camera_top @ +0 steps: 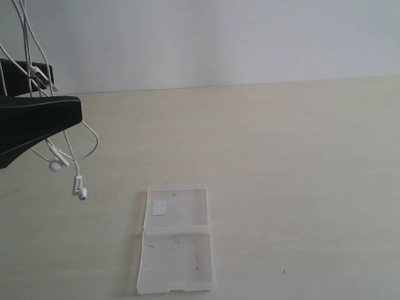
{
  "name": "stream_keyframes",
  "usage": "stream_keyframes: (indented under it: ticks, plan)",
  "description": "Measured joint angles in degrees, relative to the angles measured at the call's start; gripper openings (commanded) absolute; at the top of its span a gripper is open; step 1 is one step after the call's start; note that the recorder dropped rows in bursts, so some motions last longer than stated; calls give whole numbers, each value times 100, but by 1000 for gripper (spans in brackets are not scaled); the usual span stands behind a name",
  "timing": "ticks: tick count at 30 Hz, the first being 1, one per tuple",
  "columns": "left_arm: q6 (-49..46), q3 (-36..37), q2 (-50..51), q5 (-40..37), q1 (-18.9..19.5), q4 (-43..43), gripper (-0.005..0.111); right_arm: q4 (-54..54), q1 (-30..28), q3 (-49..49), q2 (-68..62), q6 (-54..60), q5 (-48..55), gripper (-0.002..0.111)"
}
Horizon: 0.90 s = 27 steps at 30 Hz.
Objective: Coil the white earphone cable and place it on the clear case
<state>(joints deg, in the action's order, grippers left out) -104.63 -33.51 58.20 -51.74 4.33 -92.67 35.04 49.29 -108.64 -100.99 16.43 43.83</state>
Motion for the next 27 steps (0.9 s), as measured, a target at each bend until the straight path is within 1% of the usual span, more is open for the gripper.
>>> stream_keyframes:
  ticks: [3, 5, 10, 19, 20, 22, 23, 25, 27]
  plan:
    - [-27, 0, 25, -3, 0, -23, 74, 9, 0, 0, 0, 0, -39, 0]
    - [-96, 0, 37, -46, 0, -23, 66, 26, 0, 0, 0, 0, -82, 0]
    - [-144, 0, 49, -132, 0, -23, 56, 85, 0, 0, 0, -10, -170, 0]
    - [-144, 0, 49, -142, 0, -128, 54, 250, 0, 0, 0, -10, -227, 0]
    - [-155, 0, 49, -145, 0, -159, 52, 282, 0, 0, 0, -10, -227, 0]
    - [-155, 0, 49, -155, 0, -227, 38, 303, 0, 0, 0, -10, -238, 0]
    - [-155, 0, 49, -155, 0, -267, 34, 303, 0, 0, 0, -10, -238, 0]
    - [-155, 0, 49, -155, 0, -292, 31, 303, 0, 0, 0, -10, -250, 0]
    - [-155, 0, 49, -155, 0, -304, 31, 303, 0, 0, 0, -10, -250, 0]
